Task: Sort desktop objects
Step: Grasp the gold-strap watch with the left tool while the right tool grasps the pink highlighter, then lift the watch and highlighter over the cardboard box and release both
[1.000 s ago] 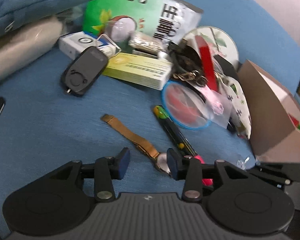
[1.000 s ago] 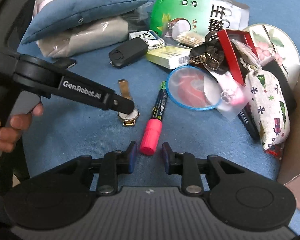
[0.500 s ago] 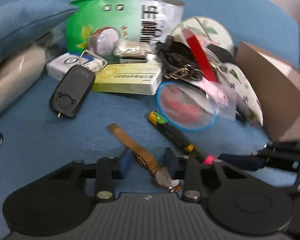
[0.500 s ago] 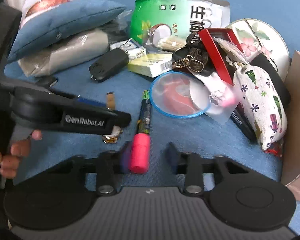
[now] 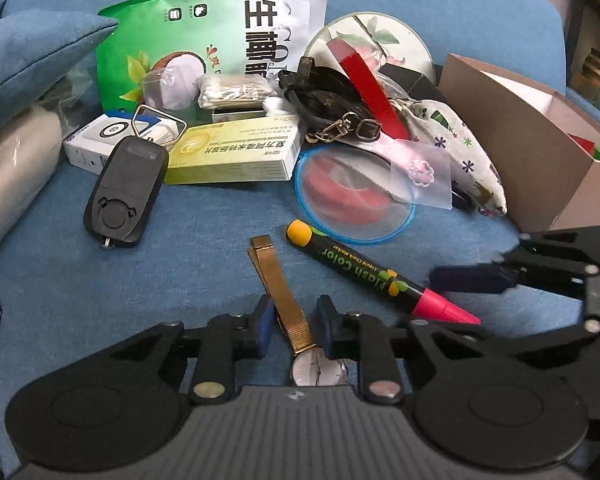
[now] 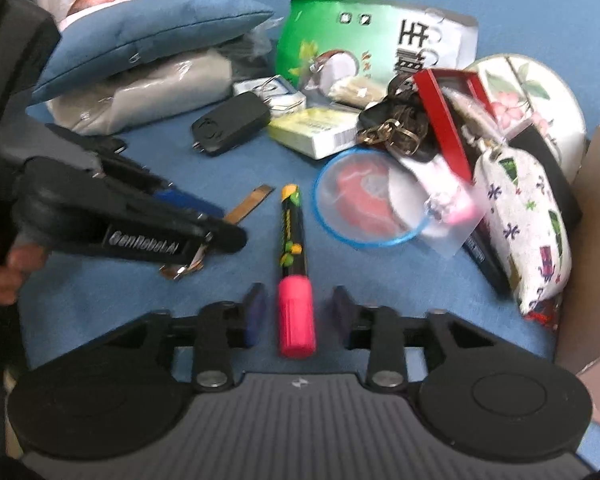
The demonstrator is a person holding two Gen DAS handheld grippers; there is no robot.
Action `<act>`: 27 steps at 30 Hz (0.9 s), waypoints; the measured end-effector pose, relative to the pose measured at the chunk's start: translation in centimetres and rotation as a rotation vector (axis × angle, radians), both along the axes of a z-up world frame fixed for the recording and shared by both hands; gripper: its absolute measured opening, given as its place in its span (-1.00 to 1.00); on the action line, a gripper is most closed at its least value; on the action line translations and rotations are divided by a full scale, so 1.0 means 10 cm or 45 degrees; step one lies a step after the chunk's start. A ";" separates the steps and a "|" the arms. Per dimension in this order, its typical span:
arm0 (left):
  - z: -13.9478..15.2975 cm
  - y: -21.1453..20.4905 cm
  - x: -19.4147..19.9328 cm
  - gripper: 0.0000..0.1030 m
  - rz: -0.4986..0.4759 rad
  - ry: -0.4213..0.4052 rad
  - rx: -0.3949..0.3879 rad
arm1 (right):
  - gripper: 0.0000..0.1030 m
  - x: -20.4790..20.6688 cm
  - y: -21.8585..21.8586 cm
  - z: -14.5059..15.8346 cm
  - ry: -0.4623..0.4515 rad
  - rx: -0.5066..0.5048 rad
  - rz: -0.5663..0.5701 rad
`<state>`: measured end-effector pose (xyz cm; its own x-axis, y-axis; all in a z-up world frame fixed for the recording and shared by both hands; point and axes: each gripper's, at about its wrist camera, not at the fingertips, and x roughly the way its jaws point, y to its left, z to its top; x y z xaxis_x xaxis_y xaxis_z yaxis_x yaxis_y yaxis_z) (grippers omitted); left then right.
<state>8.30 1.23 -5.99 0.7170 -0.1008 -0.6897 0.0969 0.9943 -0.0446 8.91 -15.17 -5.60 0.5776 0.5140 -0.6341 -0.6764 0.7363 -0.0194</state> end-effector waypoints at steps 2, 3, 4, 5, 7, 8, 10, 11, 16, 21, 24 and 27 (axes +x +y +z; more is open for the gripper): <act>0.01 0.02 0.02 -0.55 0.012 0.009 -0.014 | -0.22 0.06 0.02 -0.03 0.004 0.034 -0.011; 0.00 0.02 0.02 -0.55 0.019 0.009 -0.017 | -0.21 0.08 0.01 -0.04 0.011 0.050 -0.018; 0.00 0.02 0.01 -0.55 0.027 0.004 -0.020 | -0.22 0.09 0.00 -0.05 0.020 0.061 -0.023; -0.01 0.01 0.01 -0.54 0.039 0.000 -0.022 | -0.22 0.10 0.00 -0.05 0.029 0.068 -0.027; 0.00 -0.04 0.00 -0.64 0.036 0.000 0.013 | -0.50 0.10 0.00 -0.04 0.045 0.057 -0.025; 0.01 -0.07 0.00 -0.71 0.024 0.005 0.033 | -0.64 0.09 0.01 -0.02 0.057 0.050 -0.010; 0.05 -0.12 -0.02 -0.74 0.006 0.019 0.048 | -0.69 0.05 0.01 0.02 0.076 0.045 -0.005; 0.06 -0.14 -0.04 -0.74 -0.008 0.026 0.043 | -0.69 0.04 0.00 0.02 0.086 0.048 -0.006; 0.20 -0.15 -0.17 -0.74 -0.010 0.018 -0.026 | -0.69 -0.05 -0.15 0.11 0.151 0.117 -0.019; 0.49 -0.12 -0.24 -0.74 -0.023 -0.052 -0.090 | -0.70 -0.08 -0.31 0.31 0.133 0.260 -0.052; 0.65 -0.12 -0.24 -0.75 -0.022 -0.093 -0.131 | -0.70 -0.07 -0.43 0.41 0.099 0.320 -0.089; 0.80 -0.14 -0.22 -0.75 -0.025 -0.122 -0.158 | -0.70 -0.04 -0.57 0.50 0.072 0.373 -0.139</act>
